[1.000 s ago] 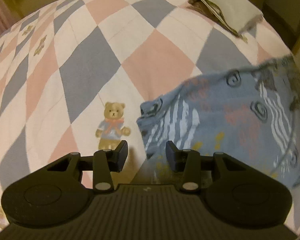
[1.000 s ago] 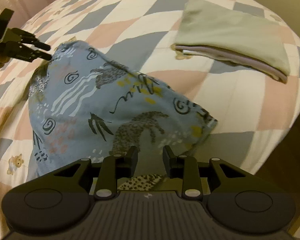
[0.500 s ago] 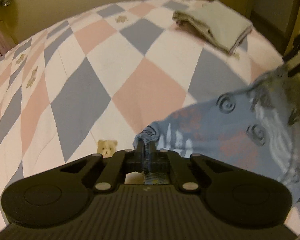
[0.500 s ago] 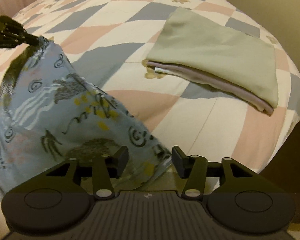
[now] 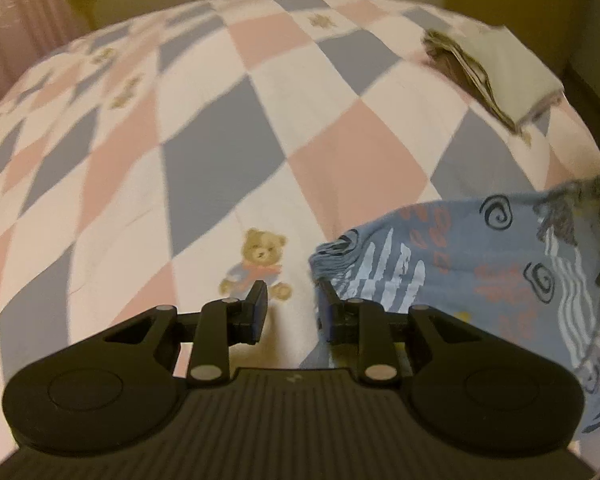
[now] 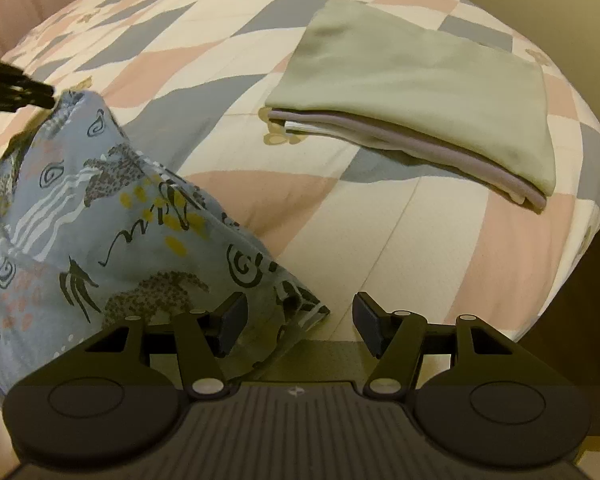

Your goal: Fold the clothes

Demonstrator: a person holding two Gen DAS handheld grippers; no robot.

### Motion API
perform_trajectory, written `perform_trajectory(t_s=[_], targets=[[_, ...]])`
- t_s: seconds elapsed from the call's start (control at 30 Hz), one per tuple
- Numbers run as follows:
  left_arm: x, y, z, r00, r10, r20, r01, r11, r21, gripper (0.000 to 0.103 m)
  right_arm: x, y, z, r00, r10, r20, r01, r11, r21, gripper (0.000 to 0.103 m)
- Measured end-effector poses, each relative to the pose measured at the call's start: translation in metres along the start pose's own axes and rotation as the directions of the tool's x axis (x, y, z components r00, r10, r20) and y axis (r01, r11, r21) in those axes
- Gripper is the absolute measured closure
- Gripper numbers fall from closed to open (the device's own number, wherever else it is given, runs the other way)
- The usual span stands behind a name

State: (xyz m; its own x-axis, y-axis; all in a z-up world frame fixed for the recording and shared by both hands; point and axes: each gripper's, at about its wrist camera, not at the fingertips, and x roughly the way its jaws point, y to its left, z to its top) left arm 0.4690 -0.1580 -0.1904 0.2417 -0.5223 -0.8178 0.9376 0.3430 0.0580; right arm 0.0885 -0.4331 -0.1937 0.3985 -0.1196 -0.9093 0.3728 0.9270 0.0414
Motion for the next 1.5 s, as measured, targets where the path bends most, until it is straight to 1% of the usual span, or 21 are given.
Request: perform_trajectory(t_s=[0.1,0.13,0.17,0.2,0.23,0.33,0.4,0.5,0.53,0.6,0.63,0.77,0.9,0.93,1.03,1.13,1.17,1.27,1.37,1.43,1.5], targets=[[-0.018,0.003,-0.011,0.999,0.039,0.012,-0.038,0.998,-0.052,0.079,0.003,-0.001,0.003,1.000,0.013,-0.002,-0.013,1.000,0.010,0.046],[-0.023,0.003,-0.016,0.999,0.051,0.012,-0.050,0.996,-0.068,0.079,0.005,-0.001,0.004,1.000,0.017,-0.003,-0.017,1.000,0.014,0.054],[-0.027,0.002,-0.021,0.998,0.063,0.010,-0.062,0.995,-0.078,0.079,0.006,-0.002,0.005,1.000,0.022,-0.004,-0.022,1.000,0.017,0.072],[-0.030,0.000,-0.026,0.997,0.077,0.007,-0.076,0.994,-0.084,0.079,0.007,-0.002,0.006,1.000,0.026,-0.004,-0.026,0.999,0.021,0.086],[-0.034,-0.001,-0.031,0.996,0.089,0.003,-0.088,0.992,-0.091,0.079,0.008,-0.002,0.006,1.000,0.030,-0.011,-0.029,0.999,0.023,0.103],[-0.043,-0.008,-0.046,0.994,0.113,-0.012,-0.113,0.987,-0.118,0.079,0.007,-0.005,0.005,1.000,0.005,-0.017,-0.005,1.000,0.027,0.103],[-0.047,-0.015,-0.056,0.993,0.118,-0.026,-0.121,0.984,-0.131,0.076,0.008,-0.008,0.004,1.000,0.006,-0.028,-0.005,0.999,0.038,0.103],[-0.054,-0.028,-0.070,0.991,0.121,-0.050,-0.127,0.982,-0.140,0.075,0.001,0.000,0.004,0.999,-0.048,-0.015,0.048,0.999,0.009,0.092],[-0.058,-0.034,-0.075,0.991,0.121,-0.057,-0.128,0.981,-0.144,0.074,-0.005,0.005,0.003,0.998,-0.065,0.000,0.065,0.998,0.001,0.086],[-0.065,-0.046,-0.084,0.991,0.121,-0.064,-0.129,0.980,-0.155,0.074,-0.016,0.014,0.001,0.995,-0.099,0.031,0.099,0.995,-0.014,0.084],[-0.070,-0.053,-0.089,0.991,0.119,-0.065,-0.128,0.979,-0.161,0.074,-0.021,0.021,-0.002,0.995,-0.090,0.035,0.091,0.995,-0.029,0.084],[-0.091,-0.086,-0.106,0.992,0.111,-0.055,-0.119,0.975,-0.187,0.071,-0.036,0.061,-0.024,0.999,0.042,0.002,-0.042,0.992,-0.116,0.079],[-0.110,-0.118,-0.123,0.993,0.104,-0.048,-0.111,0.972,-0.207,0.067,-0.051,0.101,-0.046,0.985,0.170,-0.042,-0.175,0.965,-0.197,0.076],[-0.114,-0.126,-0.127,0.993,0.107,-0.048,-0.115,0.971,-0.208,0.066,-0.053,0.110,-0.053,0.981,0.188,-0.057,-0.196,0.957,-0.214,0.076],[-0.129,-0.149,-0.143,0.993,0.114,-0.036,-0.119,0.964,-0.236,0.064,-0.059,0.126,-0.067,0.983,0.169,-0.068,-0.182,0.943,-0.280,0.076],[-0.143,-0.169,-0.157,0.992,0.127,-0.017,-0.127,0.957,-0.259,0.057,-0.065,0.140,-0.081,0.987,0.144,-0.070,-0.159,0.923,-0.349,0.073],[-0.148,-0.176,-0.161,0.992,0.129,-0.002,-0.125,0.956,-0.265,0.052,-0.067,0.145,-0.085,0.988,0.135,-0.070,-0.152,0.916,-0.372,0.072],[-0.164,-0.197,-0.175,0.990,0.133,0.042,-0.116,0.953,-0.280,0.030,-0.073,0.160,-0.099,0.992,0.110,-0.069,-0.129,0.889,-0.439,0.069],[-0.177,-0.216,-0.189,0.990,0.127,0.064,-0.104,0.954,-0.283,0.019,-0.079,0.175,-0.113,0.994,0.084,-0.067,-0.107,0.858,-0.503,0.061],[-0.180,-0.228,-0.195,0.990,0.127,0.064,-0.103,0.950,-0.295,0.014,-0.083,0.185,-0.122,0.996,0.068,-0.064,-0.091,0.834,-0.544,0.061],[-0.182,-0.242,-0.200,0.989,0.138,0.062,-0.113,0.948,-0.298,0.006,-0.087,0.194,-0.131,0.997,0.051,-0.060,-0.077,0.808,-0.584,0.061]])
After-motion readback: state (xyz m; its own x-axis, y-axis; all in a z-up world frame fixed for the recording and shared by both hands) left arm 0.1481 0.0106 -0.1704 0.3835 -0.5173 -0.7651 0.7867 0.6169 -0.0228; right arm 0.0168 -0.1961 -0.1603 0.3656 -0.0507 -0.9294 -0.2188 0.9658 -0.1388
